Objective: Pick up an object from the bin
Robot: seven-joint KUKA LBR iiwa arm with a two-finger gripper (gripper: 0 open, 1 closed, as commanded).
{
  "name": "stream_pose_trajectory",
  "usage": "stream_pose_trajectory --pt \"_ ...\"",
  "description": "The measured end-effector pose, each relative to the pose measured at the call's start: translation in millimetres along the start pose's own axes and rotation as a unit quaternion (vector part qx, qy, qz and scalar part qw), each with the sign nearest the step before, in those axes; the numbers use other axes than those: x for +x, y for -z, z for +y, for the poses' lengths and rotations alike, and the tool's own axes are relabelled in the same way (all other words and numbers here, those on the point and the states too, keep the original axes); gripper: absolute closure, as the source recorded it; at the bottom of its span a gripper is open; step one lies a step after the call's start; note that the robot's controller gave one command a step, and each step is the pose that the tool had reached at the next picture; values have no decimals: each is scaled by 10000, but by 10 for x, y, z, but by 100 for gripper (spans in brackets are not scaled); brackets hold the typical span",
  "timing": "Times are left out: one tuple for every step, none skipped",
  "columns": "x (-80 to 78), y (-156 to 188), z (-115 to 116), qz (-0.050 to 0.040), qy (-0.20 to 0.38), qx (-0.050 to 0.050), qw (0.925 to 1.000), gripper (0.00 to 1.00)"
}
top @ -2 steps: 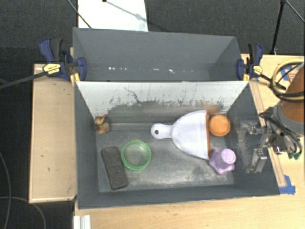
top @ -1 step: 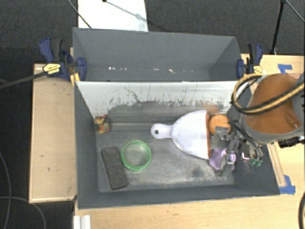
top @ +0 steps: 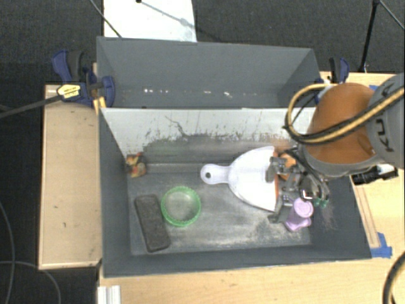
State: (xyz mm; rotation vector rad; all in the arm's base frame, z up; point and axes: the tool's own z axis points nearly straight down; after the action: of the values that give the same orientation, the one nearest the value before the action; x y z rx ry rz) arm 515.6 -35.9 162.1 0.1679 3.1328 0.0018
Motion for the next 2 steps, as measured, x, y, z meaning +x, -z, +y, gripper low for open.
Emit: stream_pose_trajectory --pt "-53 -109 677 1 -397 2 9992 0" --pt "-357 -807 640 -12 -1541 -8 9881 0"
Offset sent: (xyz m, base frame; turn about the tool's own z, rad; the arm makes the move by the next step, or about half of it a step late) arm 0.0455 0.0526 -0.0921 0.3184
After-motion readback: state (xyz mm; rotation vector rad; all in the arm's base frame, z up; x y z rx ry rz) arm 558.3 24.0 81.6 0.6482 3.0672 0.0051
